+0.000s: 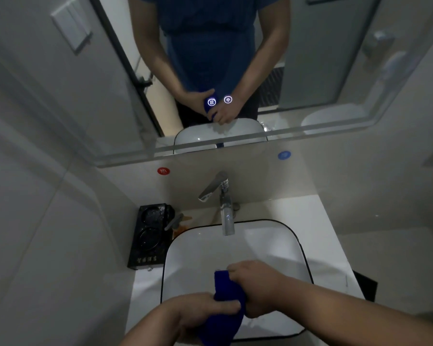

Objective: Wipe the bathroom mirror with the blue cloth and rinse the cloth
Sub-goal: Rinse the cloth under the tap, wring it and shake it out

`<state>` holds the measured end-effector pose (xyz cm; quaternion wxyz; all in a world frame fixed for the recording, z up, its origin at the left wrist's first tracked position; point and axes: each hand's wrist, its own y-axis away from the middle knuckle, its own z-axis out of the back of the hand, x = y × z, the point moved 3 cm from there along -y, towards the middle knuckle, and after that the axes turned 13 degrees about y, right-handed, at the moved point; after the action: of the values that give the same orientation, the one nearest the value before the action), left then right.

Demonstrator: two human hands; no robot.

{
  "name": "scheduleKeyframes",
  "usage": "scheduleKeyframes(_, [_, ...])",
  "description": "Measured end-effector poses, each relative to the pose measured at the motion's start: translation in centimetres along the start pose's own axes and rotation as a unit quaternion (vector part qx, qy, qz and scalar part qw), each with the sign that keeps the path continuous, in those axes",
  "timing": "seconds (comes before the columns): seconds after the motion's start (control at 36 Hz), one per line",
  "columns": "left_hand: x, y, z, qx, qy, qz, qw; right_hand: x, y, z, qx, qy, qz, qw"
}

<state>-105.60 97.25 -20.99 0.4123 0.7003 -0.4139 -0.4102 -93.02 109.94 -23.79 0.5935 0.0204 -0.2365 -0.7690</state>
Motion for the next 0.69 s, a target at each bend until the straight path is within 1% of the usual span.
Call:
scheduleKeyframes(0.06, [-0.1, -0.8, -0.1, -0.029, -0.077, 0.003, 0.997, 0.0, -0.4, -0.7, 0.053, 0.020, -0.020, 0.998])
scheduleKeyframes(0.11, [-0.2, -1.8, -0.2, -0.067, -0.141, -0.001, 0.988, 0.4, -0.6, -1.1, 0.079, 0.028, -0.021, 0.996])
scheduleKeyframes(0.19, [-0.7, -3.2, -0.5, -0.133, -0.235, -0.030, 0.962, 1.0, -0.8, 0.0, 0.121, 0.035, -0.007, 0.992])
scheduleKeyframes(0.25, [-1.2, -3.7, -1.2, -0.172, -0.333, -0.049, 0.926, 1.2, -1.1, 0.3, 0.165, 0.016, -0.029, 0.986])
scheduleKeyframes(0.31, [-1.8, -3.9, -1.7, -0.217, -0.438, -0.064, 0.870, 1.4, -1.5, 0.5, 0.200, -0.026, -0.067, 0.977])
scheduleKeyframes(0.33, [-2.1, -3.9, -1.7, -0.236, -0.461, -0.072, 0.852, 1.3, -1.7, 0.7, 0.216, -0.043, -0.084, 0.972])
scheduleKeyframes(0.42, [-2.4, -4.2, -1.4, -0.269, -0.478, -0.111, 0.829, 0.7, -2.0, 1.8, 0.240, -0.104, -0.120, 0.958])
scheduleKeyframes(0.56, [-2.3, -3.9, -0.8, -0.324, -0.497, -0.192, 0.782, -0.2, -1.7, 1.9, 0.216, -0.256, -0.178, 0.925])
scheduleKeyframes(0.58, [-2.2, -4.0, -0.4, -0.323, -0.489, -0.201, 0.785, -0.3, -1.5, 1.7, 0.208, -0.293, -0.182, 0.915])
scheduleKeyframes(0.61, [-2.2, -3.9, 0.0, -0.316, -0.465, -0.206, 0.801, -0.4, -1.3, 1.3, 0.191, -0.352, -0.189, 0.897])
scheduleKeyframes(0.64, [-2.0, -4.0, 0.7, -0.306, -0.422, -0.208, 0.827, -0.4, -1.0, 1.1, 0.163, -0.421, -0.198, 0.870])
scheduleKeyframes(0.67, [-1.7, -4.1, 1.5, -0.290, -0.348, -0.203, 0.868, -0.5, -0.7, 0.8, 0.120, -0.490, -0.205, 0.839])
scheduleKeyframes(0.69, [-1.5, -3.9, 2.1, -0.263, -0.248, -0.190, 0.913, -0.6, -0.6, 0.5, 0.063, -0.538, -0.199, 0.817])
